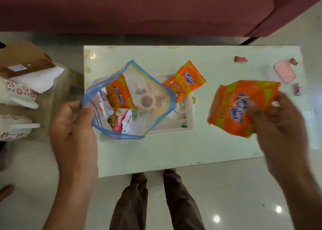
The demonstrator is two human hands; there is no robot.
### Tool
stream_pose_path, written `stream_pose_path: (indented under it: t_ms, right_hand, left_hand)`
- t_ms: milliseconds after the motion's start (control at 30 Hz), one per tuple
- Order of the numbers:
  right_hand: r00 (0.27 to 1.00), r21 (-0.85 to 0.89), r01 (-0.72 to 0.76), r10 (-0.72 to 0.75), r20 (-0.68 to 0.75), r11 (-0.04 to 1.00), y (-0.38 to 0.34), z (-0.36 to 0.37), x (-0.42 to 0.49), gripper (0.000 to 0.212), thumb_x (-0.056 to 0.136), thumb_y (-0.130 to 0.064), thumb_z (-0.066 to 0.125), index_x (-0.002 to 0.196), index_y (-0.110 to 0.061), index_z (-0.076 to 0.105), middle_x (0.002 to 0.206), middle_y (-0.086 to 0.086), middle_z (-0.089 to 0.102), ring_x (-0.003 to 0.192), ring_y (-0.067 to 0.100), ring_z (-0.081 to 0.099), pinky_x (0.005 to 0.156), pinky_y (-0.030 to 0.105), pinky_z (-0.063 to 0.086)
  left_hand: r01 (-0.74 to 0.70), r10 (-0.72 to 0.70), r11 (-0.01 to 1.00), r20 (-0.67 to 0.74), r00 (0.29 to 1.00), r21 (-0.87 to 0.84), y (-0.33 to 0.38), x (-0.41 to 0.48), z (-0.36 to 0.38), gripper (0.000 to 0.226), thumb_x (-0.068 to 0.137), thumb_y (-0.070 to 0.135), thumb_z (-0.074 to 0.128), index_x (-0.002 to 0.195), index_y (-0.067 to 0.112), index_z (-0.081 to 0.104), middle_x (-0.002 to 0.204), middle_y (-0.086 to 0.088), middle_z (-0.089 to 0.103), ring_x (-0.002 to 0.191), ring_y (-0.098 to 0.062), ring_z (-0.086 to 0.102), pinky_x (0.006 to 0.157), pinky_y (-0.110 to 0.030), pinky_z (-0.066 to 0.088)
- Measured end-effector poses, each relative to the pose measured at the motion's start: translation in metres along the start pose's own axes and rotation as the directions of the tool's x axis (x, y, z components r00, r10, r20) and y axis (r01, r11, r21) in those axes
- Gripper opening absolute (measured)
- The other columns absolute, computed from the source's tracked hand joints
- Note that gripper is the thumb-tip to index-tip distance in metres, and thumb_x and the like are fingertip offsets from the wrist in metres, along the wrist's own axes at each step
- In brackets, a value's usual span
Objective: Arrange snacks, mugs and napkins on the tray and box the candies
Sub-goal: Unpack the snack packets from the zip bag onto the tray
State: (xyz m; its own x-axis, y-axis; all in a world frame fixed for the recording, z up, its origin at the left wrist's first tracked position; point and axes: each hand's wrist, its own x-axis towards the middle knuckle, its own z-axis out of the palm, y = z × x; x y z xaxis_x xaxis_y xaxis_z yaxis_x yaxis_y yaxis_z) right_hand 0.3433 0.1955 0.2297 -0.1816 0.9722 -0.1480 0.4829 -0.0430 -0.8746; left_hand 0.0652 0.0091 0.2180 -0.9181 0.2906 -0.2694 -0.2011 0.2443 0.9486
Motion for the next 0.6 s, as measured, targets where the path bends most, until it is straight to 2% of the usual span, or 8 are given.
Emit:
stream_pose_path:
  t_ms: [100, 233, 333, 433, 500, 600]
  right_hand:
    - [0.994, -0.025, -0.097, 0.098, 0.046, 0.995, 0.035, 0.054, 0.011, 0.017, 0.089, -0.033, 0.068, 0.104, -0.027, 0.064, 0.086, -0.007, 0.077, 0.075, 0.005, 0.073, 0.064, 0.026, 0.057]
    - [0.962, -0.064, -0.251, 0.257, 0.096, 0.966, 0.088, 0.09, 0.021, 0.013, 0.094, -0.02, 0.065, 0.108, -0.02, 0.064, 0.096, 0.002, 0.075, 0.08, 0.01, 0.072, 0.061, 0.022, 0.055]
    - [0.944, -0.058, -0.3, 0.305, 0.129, 0.952, 0.114, 0.107, 0.027, 0.013, 0.095, -0.022, 0.063, 0.107, -0.025, 0.063, 0.096, -0.007, 0.073, 0.082, 0.004, 0.071, 0.056, 0.011, 0.051]
    - [0.923, -0.072, -0.349, 0.357, 0.142, 0.934, 0.132, 0.114, 0.03, 0.013, 0.095, -0.024, 0.063, 0.108, -0.026, 0.062, 0.099, -0.006, 0.072, 0.085, 0.004, 0.07, 0.058, 0.012, 0.052]
    - [0.912, -0.105, -0.371, 0.383, 0.15, 0.923, 0.143, 0.116, 0.03, 0.016, 0.096, -0.023, 0.062, 0.111, -0.024, 0.062, 0.1, -0.004, 0.072, 0.089, 0.008, 0.07, 0.062, 0.017, 0.052]
    - [0.907, -0.173, -0.375, 0.398, 0.133, 0.911, 0.159, 0.116, 0.03, 0.022, 0.095, -0.026, 0.063, 0.117, -0.023, 0.062, 0.102, -0.004, 0.07, 0.085, 0.002, 0.067, 0.058, 0.014, 0.048]
  left_hand:
    - [0.018, -0.017, 0.998, 0.016, 1.0, -0.064, -0.002, 0.004, -0.001, 0.031, 0.091, 0.02, 0.056, 0.072, 0.038, 0.072, 0.07, 0.023, 0.073, 0.068, 0.005, 0.067, 0.062, -0.011, 0.051]
    - [0.082, -0.074, 0.985, 0.054, 0.996, -0.154, -0.005, 0.007, 0.0, 0.026, 0.101, 0.011, 0.051, 0.082, 0.027, 0.058, 0.075, 0.017, 0.072, 0.078, 0.001, 0.068, 0.071, -0.016, 0.056]
    - [0.125, -0.107, 0.974, 0.105, 0.989, -0.188, -0.007, 0.005, 0.004, 0.018, 0.102, 0.017, 0.051, 0.086, 0.025, 0.055, 0.101, 0.003, 0.071, 0.102, -0.009, 0.073, 0.082, -0.022, 0.059]
    - [0.128, -0.113, 0.98, 0.104, 0.988, -0.153, -0.01, 0.002, 0.006, 0.021, 0.105, 0.015, 0.047, 0.087, 0.024, 0.053, 0.114, -0.003, 0.07, 0.12, -0.022, 0.067, 0.089, -0.029, 0.06]
    - [0.106, -0.093, 0.986, 0.105, 0.99, -0.129, -0.013, -0.001, 0.008, 0.021, 0.105, 0.015, 0.047, 0.088, 0.025, 0.053, 0.113, -0.002, 0.071, 0.12, -0.024, 0.068, 0.086, -0.029, 0.061]
    - [0.075, -0.062, 0.991, 0.117, 0.991, -0.111, -0.02, -0.003, 0.01, 0.021, 0.107, 0.014, 0.044, 0.092, 0.026, 0.054, 0.104, 0.008, 0.078, 0.117, -0.023, 0.069, 0.09, -0.033, 0.061]
